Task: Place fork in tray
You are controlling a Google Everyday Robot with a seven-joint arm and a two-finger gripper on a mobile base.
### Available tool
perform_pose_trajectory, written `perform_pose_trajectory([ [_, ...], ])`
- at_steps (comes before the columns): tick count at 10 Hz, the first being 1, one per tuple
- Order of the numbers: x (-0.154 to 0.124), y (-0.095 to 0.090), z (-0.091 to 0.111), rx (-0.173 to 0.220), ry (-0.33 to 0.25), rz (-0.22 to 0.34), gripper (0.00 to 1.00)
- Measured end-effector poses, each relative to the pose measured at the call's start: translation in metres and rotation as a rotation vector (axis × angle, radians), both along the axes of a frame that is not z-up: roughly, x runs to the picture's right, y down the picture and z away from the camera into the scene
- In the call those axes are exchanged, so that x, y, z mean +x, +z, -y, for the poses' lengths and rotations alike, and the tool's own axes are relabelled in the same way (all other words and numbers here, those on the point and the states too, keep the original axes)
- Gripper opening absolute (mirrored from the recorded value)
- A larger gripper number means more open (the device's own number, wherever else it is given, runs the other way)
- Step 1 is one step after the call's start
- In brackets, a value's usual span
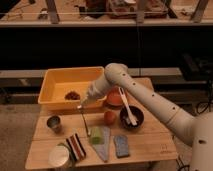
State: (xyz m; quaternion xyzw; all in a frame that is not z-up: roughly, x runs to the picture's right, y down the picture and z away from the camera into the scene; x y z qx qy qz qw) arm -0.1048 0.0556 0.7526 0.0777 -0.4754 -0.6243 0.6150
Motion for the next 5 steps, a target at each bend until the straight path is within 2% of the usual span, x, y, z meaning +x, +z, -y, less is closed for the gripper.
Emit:
perform_pose_trajectory([
  [3, 0.004, 0.004, 0.034, 0.040, 0.197, -0.029, 0.00],
  [5, -0.007, 0.013, 0.059, 0.050, 0.311, -0.050, 0.00],
])
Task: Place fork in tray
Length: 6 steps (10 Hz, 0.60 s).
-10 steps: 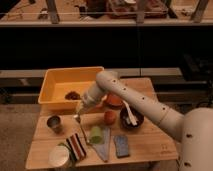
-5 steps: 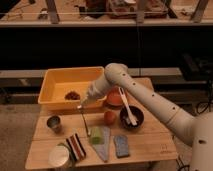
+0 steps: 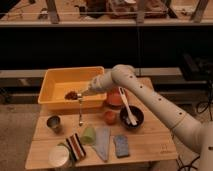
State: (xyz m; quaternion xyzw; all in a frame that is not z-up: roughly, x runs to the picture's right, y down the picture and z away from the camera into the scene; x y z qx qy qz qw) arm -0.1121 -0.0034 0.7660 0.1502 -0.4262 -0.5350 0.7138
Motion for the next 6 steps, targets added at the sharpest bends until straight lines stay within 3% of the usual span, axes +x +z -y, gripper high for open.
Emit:
perform_pose_trajectory([
  [3, -0.020, 0.022, 0.037, 0.001, 0.081, -0.032, 0.00],
  [6, -0.040, 0.050, 0.084, -0.018, 0.093, -0.089, 0.00],
])
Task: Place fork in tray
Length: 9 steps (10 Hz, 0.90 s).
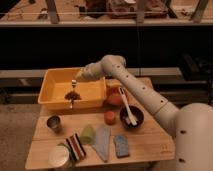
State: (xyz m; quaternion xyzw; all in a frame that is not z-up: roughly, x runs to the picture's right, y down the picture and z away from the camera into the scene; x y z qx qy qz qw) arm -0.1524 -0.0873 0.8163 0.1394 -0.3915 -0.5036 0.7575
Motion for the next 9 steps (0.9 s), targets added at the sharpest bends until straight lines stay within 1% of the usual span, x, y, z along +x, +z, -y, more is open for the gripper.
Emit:
perform_pose_trajectory([
  [1, -0.009, 0.008, 0.015, -0.010, -0.001, -0.019, 0.00],
  [3, -0.020, 0.020, 0.038, -0.030, 0.004, -0.054, 0.00],
  [4, -0.028, 0.027, 0.049, -0.049, 0.014, -0.065, 0.00],
  [6, -0.039, 0.043, 0.053, -0.082, 0.037, -0.061, 0.00],
  [8, -0.036, 0.056, 0.050, -0.103, 0.060, -0.060, 0.00],
  [9, -0.036, 0.059, 0.048, -0.106, 0.055, -0.060, 0.00],
])
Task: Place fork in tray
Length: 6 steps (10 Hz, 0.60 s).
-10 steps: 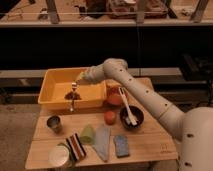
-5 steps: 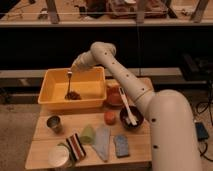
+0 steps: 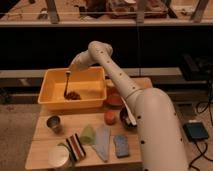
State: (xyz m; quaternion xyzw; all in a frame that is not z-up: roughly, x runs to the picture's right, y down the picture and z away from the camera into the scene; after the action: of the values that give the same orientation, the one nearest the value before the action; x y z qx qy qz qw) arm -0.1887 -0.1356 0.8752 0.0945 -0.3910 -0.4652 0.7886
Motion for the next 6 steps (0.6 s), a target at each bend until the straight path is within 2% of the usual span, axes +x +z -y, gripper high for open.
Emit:
perform_pose_trajectory([
  [2, -0.019, 0.003, -0.007, 0.020, -0.085, 0.017, 0.00],
  [3, -0.023, 0.005, -0.009, 0.026, -0.109, 0.021, 0.02],
  [4, -0.027, 0.007, -0.012, 0.032, -0.128, 0.025, 0.09],
  [6, -0.040, 0.011, -0.016, 0.038, -0.154, 0.040, 0.31],
])
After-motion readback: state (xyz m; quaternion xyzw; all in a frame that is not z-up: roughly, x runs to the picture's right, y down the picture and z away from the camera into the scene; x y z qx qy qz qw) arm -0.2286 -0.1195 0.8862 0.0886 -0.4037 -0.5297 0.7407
